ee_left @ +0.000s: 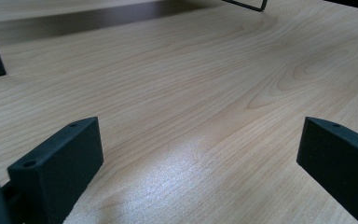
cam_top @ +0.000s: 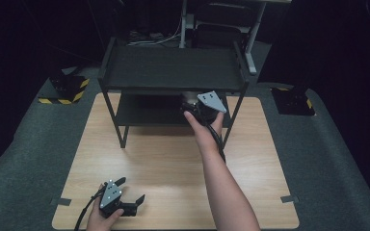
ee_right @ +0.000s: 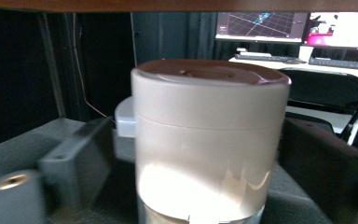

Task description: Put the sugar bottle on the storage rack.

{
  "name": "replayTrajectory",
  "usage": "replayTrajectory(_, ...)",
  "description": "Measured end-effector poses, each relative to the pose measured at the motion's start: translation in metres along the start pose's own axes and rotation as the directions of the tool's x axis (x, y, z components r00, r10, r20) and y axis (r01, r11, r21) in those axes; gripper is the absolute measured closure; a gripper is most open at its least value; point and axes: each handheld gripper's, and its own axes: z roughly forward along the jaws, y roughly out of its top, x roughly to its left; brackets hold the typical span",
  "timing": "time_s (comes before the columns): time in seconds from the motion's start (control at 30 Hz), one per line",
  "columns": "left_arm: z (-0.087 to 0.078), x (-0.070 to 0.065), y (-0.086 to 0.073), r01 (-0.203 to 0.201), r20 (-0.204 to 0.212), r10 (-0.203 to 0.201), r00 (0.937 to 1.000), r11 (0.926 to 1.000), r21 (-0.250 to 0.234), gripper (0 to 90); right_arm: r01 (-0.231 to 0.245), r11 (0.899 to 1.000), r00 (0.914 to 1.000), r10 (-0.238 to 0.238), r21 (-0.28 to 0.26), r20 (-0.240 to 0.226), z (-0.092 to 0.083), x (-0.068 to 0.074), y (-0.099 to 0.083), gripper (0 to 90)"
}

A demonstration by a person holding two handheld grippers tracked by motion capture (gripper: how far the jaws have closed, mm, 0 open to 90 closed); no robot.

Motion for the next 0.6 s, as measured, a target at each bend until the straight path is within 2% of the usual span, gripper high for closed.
replayTrajectory(0.07, 0.000, 0.000, 0.000, -0.002, 0.000, 0.002, 1.0000, 1.0000, 0.001, 0.5, 0.019, 1.000, 0.9998, -0.019, 0.006, 0.002, -0.003, 0.002, 0.002, 0.2)
replayTrajectory(0.17, 0.000, 0.000, 0.000, 0.002, -0.001, -0.002, 1.0000, 1.0000, 0.000, 0.5, 0.029, 1.000, 0.9996, -0.029, 0.005, 0.001, -0.006, 0.003, 0.001, 0.0)
replayTrajectory(0.3, 0.000, 0.000, 0.000, -0.002, -0.001, 0.002, 1.0000, 1.0000, -0.001, 0.5, 0.011, 1.000, 0.9999, -0.011, 0.014, -0.007, -0.013, 0.001, 0.001, 0.0)
replayTrajectory(0.6, 0.000, -0.001, 0.000, -0.006, -0.004, 0.006, 1.0000, 1.0000, -0.001, 0.5, 0.005, 1.000, 0.9975, -0.006, -0.014, -0.070, -0.047, -0.014, -0.014, 0.0)
